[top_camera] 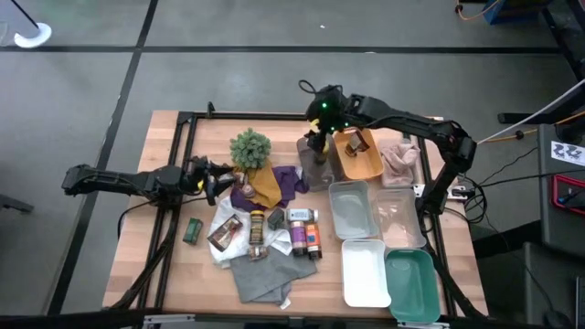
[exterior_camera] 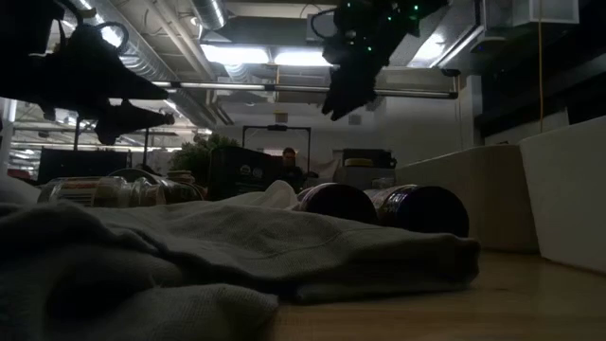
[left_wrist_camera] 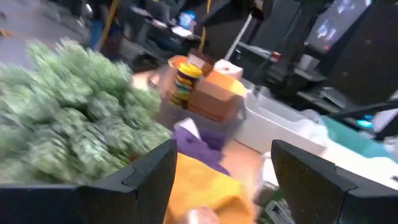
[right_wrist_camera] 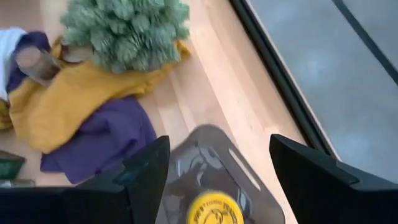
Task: Sort spices by type
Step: Put the yellow seasoning bottle into the black bin
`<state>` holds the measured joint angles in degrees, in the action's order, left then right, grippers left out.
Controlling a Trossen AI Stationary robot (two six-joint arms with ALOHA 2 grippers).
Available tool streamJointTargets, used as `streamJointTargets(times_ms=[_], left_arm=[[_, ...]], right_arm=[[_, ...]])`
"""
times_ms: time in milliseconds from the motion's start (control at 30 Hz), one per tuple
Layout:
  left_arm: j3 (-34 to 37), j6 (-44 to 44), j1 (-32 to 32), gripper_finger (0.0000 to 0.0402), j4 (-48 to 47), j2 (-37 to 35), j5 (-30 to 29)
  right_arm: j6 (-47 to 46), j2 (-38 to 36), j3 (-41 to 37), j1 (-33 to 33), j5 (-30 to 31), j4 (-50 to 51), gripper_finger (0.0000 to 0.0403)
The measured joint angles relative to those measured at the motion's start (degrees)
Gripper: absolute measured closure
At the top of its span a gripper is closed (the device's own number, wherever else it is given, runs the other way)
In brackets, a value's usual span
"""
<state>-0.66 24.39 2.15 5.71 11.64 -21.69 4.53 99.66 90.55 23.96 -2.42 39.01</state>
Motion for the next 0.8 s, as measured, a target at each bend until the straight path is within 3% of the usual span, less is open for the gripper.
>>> streamJointTargets(times_ms=[267, 500, 800], left_arm=[[-3.1, 6.3, 0.1, 0.015, -0.3, 3.1, 4.0], [-12.5, 8.1, 2.2, 0.015, -2.1, 13.4, 4.6], [-34.0, 24.4, 5.3, 0.015, -27.3, 32.0, 5.1]], right_arm=[[0.3, 0.0, 0.1, -5.0, -0.2, -1.4, 0.0127], [0.3, 0.0, 0.1, -9.0, -0.2, -1.2, 0.0127], [0.4, 0.0, 0.1, -13.1, -0.2, 2.5, 0.0127]])
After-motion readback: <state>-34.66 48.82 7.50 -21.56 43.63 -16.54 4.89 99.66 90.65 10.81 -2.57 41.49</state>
